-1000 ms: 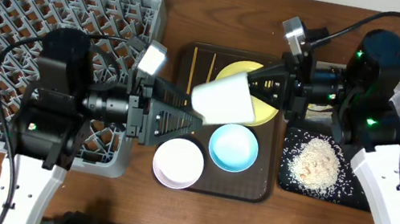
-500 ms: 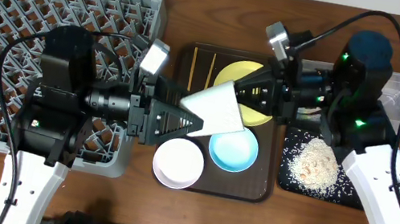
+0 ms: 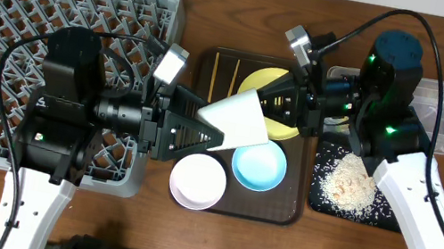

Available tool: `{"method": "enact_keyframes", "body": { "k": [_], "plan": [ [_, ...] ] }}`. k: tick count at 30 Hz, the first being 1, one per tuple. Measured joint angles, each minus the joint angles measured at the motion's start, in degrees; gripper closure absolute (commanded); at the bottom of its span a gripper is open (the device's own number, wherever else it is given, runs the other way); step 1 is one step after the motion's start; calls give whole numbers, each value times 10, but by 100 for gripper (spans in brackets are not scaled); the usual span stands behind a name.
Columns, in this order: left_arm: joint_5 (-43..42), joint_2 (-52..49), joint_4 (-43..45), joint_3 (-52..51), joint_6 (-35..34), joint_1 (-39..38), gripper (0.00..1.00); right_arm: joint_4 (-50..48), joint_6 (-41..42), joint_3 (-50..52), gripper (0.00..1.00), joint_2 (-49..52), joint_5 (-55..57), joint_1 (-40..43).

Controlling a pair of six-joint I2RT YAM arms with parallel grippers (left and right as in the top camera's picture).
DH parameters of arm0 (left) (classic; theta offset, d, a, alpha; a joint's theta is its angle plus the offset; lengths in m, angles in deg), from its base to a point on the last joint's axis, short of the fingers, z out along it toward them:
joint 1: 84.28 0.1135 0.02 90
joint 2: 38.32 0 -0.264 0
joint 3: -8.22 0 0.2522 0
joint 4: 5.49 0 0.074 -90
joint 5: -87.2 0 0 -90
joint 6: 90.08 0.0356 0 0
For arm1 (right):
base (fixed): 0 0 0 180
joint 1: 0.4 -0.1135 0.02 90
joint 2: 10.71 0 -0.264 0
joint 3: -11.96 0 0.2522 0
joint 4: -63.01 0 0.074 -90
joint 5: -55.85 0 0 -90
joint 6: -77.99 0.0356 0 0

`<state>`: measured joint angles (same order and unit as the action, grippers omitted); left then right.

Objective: Sort waste into correct bins and load items into the dishwasher
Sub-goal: 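Release the cup with right gripper and retract right arm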

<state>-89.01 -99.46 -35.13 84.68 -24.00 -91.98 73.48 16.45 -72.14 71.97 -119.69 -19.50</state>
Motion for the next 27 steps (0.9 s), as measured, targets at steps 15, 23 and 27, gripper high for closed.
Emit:
{"method": "enact_keyframes", "body": {
  "k": [15,23,27],
  "plan": [
    [9,0,-4,0,0,0,38,0,0,0,96,0,-4,-1],
    [39,1,-42,0,2,0,38,-6,1,0,54,1,3,-2],
    [101,2,-104,0,11,1,38,-7,5,0,44,2,6,32]
  ]
}}
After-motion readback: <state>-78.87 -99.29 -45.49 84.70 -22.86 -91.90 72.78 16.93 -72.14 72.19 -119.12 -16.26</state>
